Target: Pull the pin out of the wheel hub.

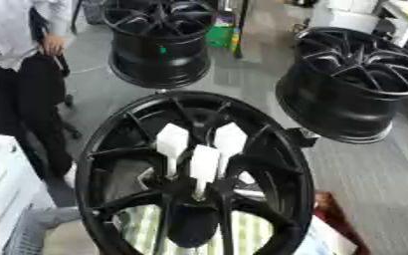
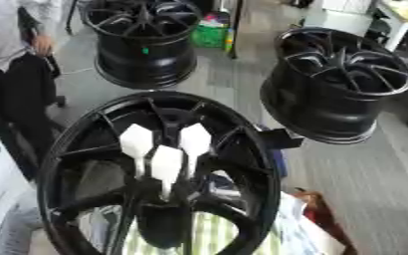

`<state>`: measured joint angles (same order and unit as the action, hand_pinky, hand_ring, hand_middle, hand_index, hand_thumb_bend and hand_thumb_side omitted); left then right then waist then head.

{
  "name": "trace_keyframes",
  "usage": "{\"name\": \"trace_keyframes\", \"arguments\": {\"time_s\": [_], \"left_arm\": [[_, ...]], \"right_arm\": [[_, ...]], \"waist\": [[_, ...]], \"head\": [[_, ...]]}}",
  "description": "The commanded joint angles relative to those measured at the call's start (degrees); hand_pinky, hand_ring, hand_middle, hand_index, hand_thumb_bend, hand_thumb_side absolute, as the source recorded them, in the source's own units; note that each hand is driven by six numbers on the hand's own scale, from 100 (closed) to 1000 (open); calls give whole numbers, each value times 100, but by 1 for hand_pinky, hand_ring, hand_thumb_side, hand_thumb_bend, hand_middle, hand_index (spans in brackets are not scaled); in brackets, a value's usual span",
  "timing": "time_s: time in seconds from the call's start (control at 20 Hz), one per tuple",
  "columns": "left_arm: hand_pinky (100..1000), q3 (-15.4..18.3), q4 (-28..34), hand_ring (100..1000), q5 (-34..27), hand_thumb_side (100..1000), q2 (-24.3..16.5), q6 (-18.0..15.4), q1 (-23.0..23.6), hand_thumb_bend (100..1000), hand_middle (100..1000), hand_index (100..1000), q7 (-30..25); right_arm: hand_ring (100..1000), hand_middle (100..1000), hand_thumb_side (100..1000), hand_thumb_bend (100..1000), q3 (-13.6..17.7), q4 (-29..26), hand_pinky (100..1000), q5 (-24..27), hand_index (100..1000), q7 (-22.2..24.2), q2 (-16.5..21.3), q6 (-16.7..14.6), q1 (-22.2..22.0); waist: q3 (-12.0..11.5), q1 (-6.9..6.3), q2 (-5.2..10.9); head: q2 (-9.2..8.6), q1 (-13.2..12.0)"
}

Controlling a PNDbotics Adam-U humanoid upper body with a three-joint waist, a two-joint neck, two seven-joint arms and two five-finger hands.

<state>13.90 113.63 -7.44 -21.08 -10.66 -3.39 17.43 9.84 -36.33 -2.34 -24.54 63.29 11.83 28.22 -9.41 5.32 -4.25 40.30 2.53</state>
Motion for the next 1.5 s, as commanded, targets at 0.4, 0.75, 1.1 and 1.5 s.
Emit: {"name": "trace_keyframes", "arguments": {"time_s": [0.4,0.75,1.1,1.5], "left_arm": [[849,-30,96,855,-27,517,-92,-1,-80,304,637,846,-77],[850,-32,96,855,0,516,-99,4,-71,305,637,846,-76],[850,-35,96,856,0,515,-100,1,-76,305,638,846,-78],[851,-42,96,856,-7,514,-94,4,-78,305,638,846,-92]], "right_arm": [[870,848,353,109,-206,1025,821,-899,862,926,306,-652,31],[866,842,347,100,-102,978,817,-1021,862,1036,351,-634,53],[864,838,348,100,-77,942,814,-906,860,962,388,-624,48],[884,856,100,313,-94,944,832,-873,864,1044,398,-651,30]], "waist": [[-30,-10,6],[-1,-16,35],[15,-21,49],[14,-17,55]], "head": [[40,-4],[55,-34],[59,-59],[53,-64]]}}
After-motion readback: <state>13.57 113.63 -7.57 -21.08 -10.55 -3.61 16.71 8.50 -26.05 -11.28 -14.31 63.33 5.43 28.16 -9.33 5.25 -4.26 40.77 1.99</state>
